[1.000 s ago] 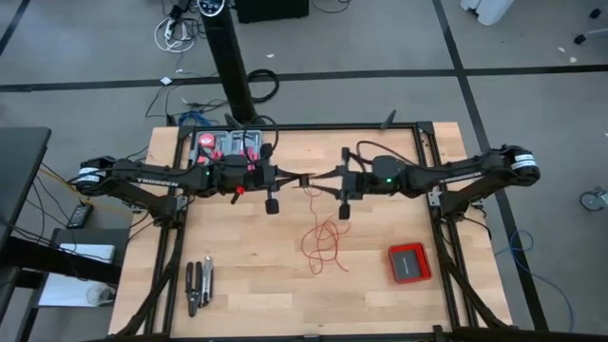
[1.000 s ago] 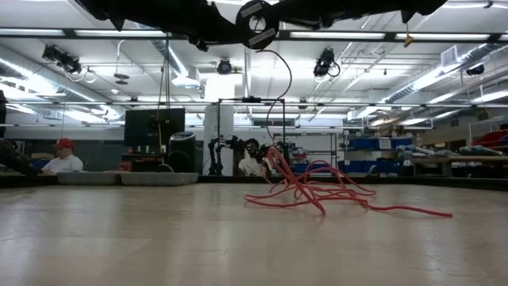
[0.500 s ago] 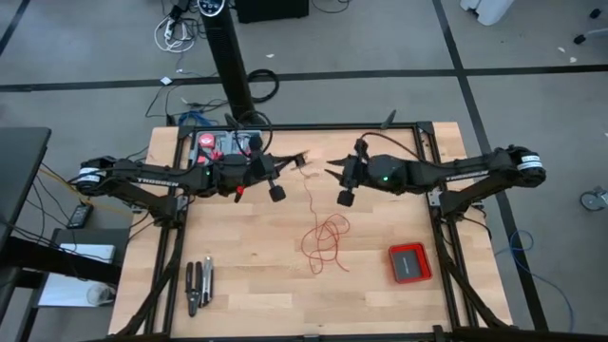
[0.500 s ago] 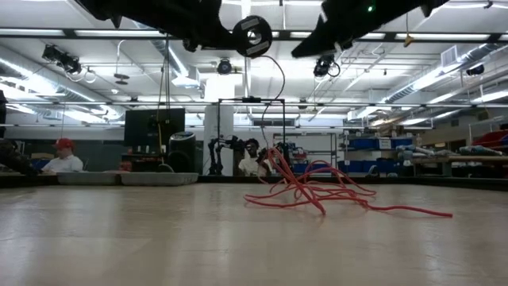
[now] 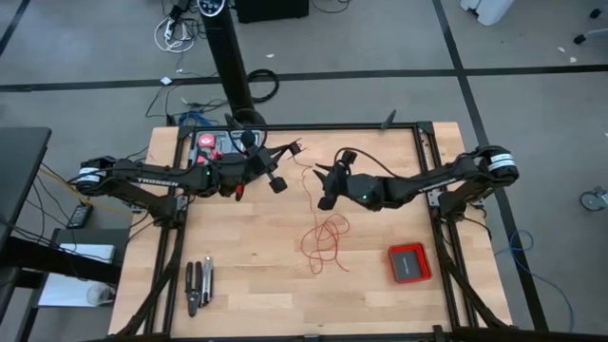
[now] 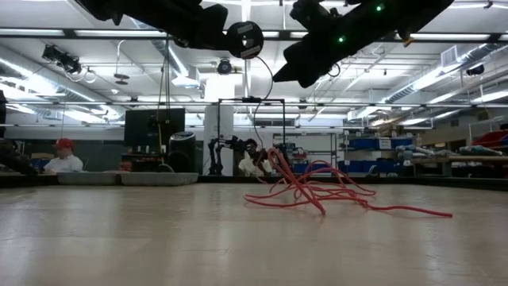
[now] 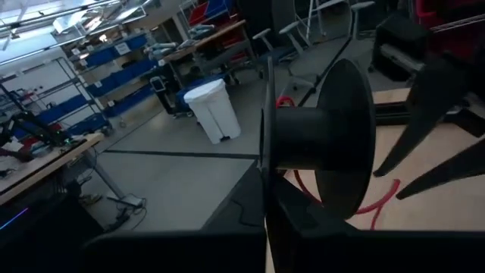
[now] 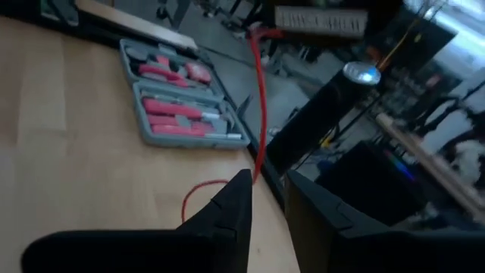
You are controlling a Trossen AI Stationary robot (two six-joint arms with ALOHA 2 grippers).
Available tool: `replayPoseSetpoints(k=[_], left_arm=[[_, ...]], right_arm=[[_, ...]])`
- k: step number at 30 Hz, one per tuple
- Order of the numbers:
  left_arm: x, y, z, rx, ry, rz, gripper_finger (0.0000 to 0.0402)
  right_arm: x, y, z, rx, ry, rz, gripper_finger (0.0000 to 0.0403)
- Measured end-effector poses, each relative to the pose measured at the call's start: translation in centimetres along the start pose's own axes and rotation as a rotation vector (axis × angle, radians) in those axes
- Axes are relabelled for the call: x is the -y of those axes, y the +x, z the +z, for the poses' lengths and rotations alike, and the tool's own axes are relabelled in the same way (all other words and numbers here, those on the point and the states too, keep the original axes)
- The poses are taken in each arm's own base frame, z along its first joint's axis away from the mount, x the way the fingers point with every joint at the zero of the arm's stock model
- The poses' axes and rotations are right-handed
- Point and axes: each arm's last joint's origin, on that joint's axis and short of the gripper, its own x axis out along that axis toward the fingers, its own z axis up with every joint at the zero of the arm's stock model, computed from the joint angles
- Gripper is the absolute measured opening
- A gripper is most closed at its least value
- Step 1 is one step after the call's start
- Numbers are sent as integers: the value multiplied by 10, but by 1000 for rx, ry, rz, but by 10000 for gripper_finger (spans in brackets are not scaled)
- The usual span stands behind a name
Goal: Coil cords
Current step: Coil the red wire onto the spool
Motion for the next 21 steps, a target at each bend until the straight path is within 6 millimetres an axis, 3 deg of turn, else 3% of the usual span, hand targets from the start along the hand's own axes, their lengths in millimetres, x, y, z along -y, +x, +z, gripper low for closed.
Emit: replayPoseSetpoints(k=[21], left_arm=[[2,0,0,8,-59,-48,0]], right_arm=[[4,4,2,46,12,35,63]])
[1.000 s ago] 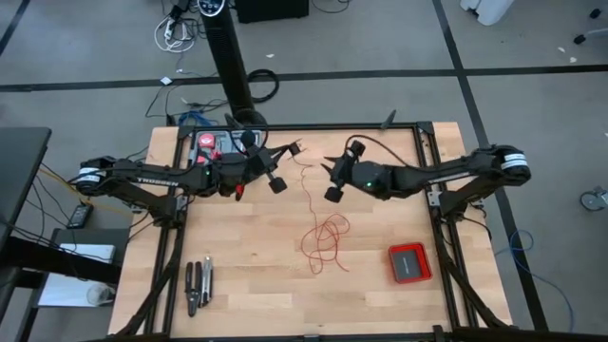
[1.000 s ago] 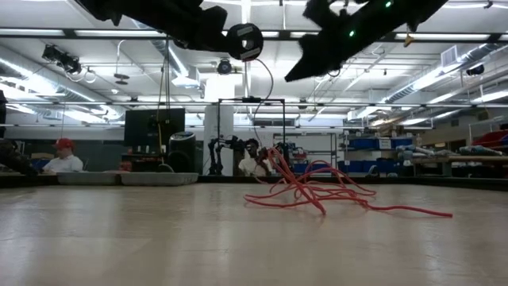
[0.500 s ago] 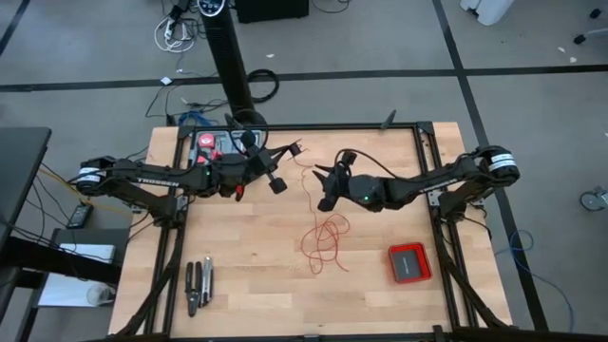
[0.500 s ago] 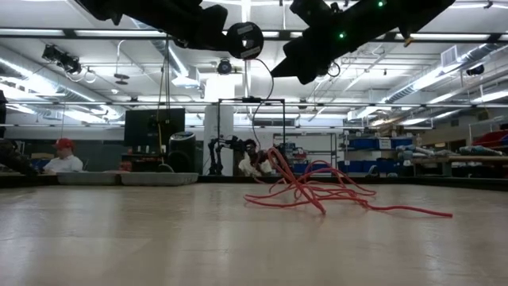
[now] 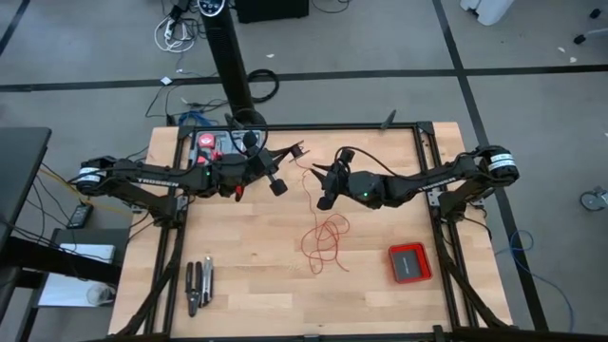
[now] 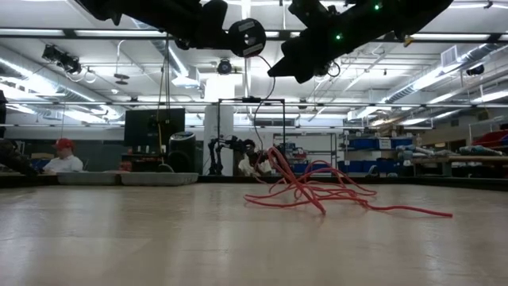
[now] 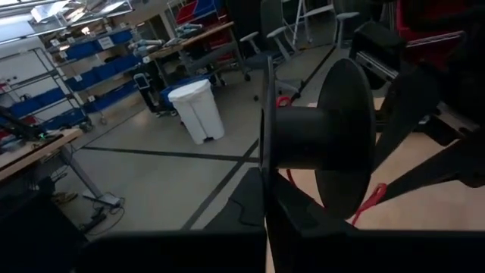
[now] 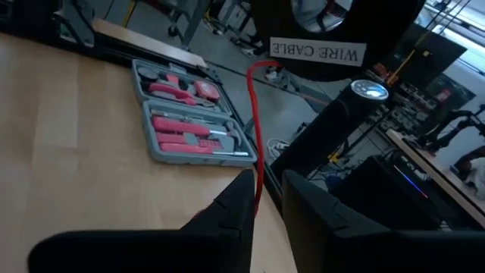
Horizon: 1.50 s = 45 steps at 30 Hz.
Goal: Coil cords
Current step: Coil the red wire onto the spool
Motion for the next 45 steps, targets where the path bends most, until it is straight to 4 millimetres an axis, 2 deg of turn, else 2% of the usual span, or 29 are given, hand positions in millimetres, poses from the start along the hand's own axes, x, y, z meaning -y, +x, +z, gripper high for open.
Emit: replayPoseSetpoints(k=[13,20,30,37,43,45], left_arm=[[1,0,3,33,-65,-48,0],[1,0,3,30,-88,-26,0],[8,10,-8,-3,-83,-33,0],[14,15,-18,-53,44,-49,0],[13,13,-20,-92,100,-50,0],[13,13,-20,-93,111,-51,0]], right_arm=[[2,2,-1,13,1,43,9],[-1,1,0,33,-8,82,3],[4,2,13,209,180,200,1],[3,-7,23,267,197,193,1],[23,-27,32,205,152,69,2],[30,-32,30,147,122,55,3]])
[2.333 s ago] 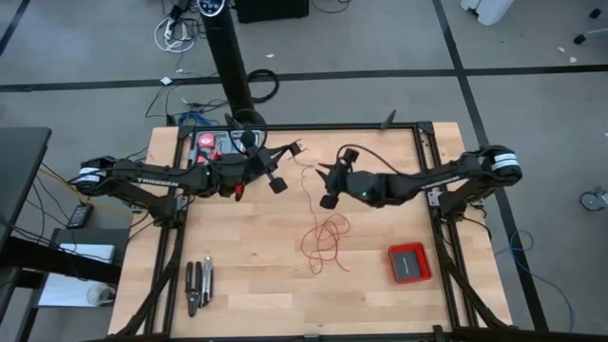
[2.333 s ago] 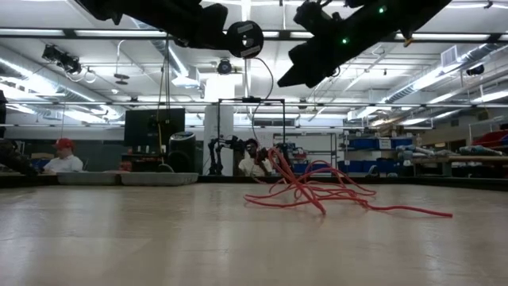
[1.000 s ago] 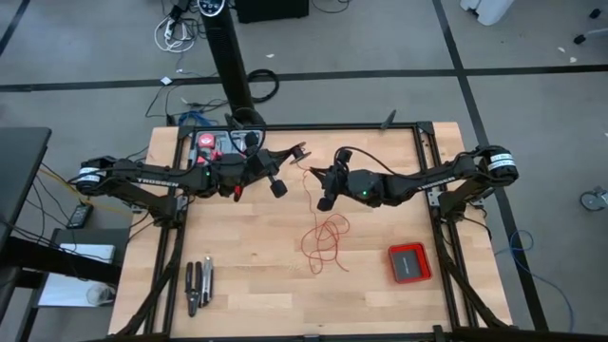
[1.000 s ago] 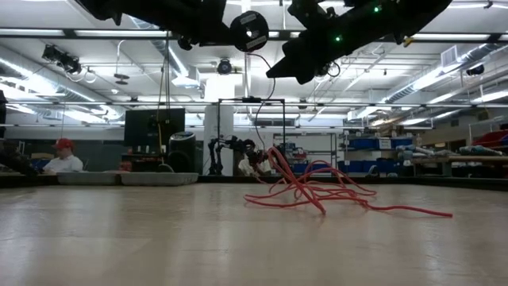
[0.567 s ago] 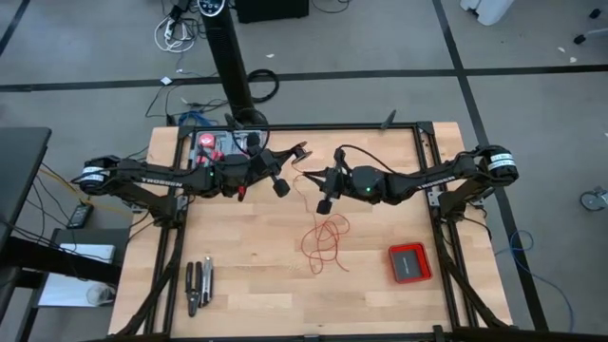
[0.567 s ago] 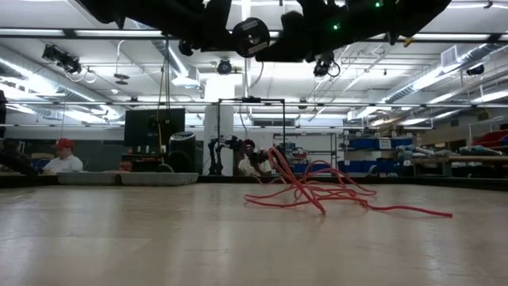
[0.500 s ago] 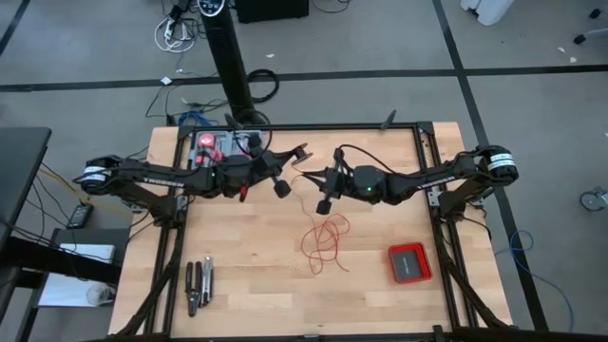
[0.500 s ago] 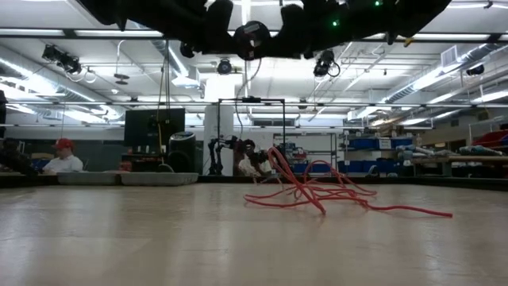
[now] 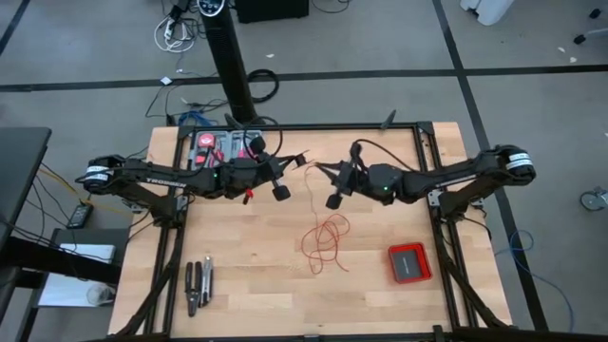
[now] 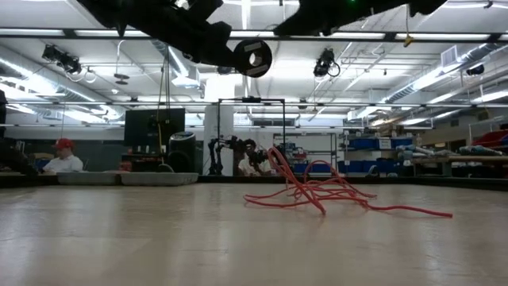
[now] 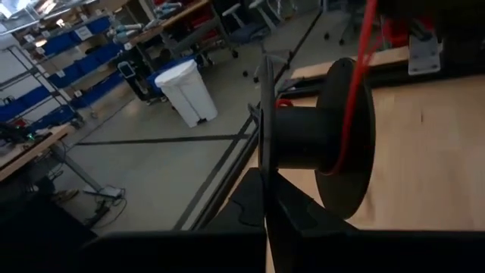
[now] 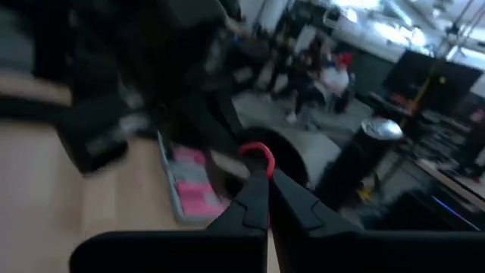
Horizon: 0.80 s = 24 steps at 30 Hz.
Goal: Coil cords
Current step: Coil the red wire onto the spool
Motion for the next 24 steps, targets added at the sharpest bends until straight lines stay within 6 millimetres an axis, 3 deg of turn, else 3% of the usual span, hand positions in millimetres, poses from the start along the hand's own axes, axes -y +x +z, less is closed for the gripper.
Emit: replayPoseSetpoints(k=[6,12,17,24], left_arm=[[1,0,0,14,11,-53,0],[0,-1,8,92,-73,-91,0],[-3,-2,15,163,-167,-74,0],[-4,-2,17,176,-179,-53,0]], right_arm=[[15,0,-16,-162,3,-17,29],[19,18,-44,-294,104,43,81],[2,38,-60,-278,161,146,107],[-22,43,-64,-227,121,127,98]])
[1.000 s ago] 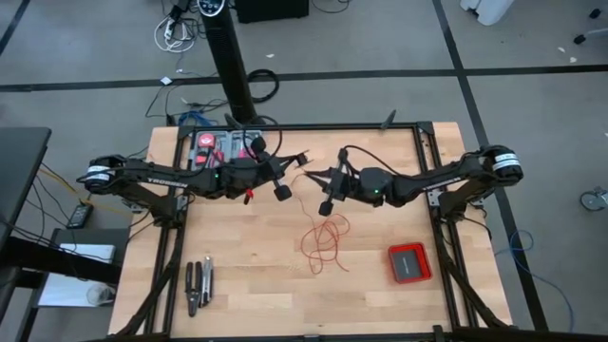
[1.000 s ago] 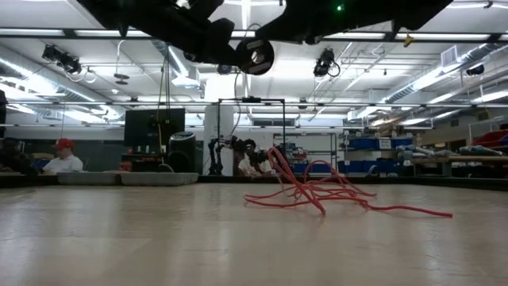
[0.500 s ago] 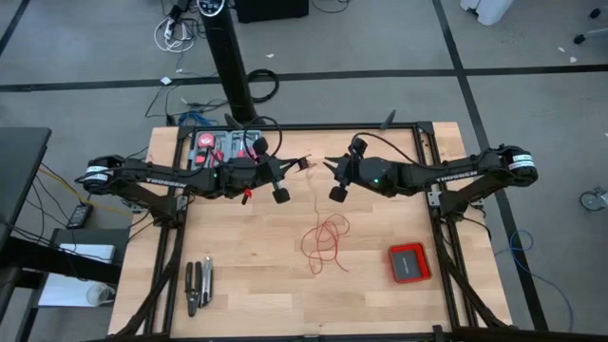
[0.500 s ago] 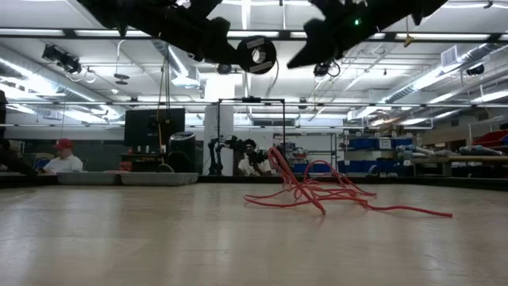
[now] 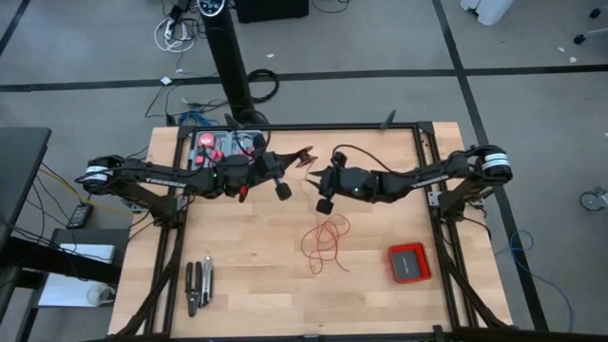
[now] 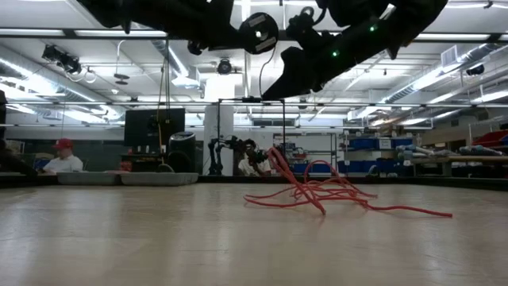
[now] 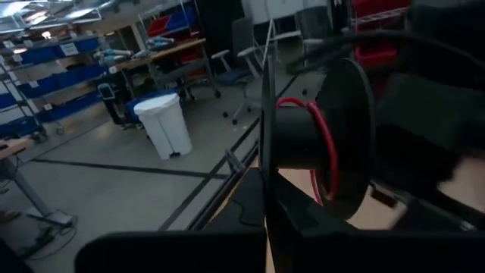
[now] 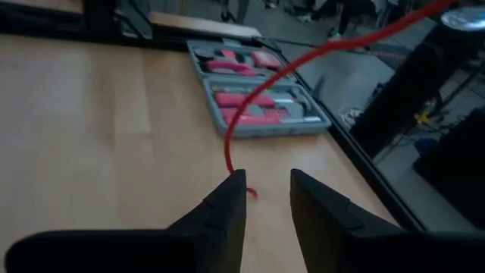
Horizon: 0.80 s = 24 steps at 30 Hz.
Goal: Coil cords
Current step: Coil the red wire onto the spool
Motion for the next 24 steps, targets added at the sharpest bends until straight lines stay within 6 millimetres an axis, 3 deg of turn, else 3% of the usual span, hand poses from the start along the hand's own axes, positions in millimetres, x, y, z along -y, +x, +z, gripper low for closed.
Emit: replayPoseSetpoints(k=[12,24], left_arm=[[0,0,6,58,-19,-16,0],[-1,0,6,67,-32,-14,0]], right_arm=[[-2,-2,-13,40,35,-7,76],[-1,-2,-10,78,41,-13,64]])
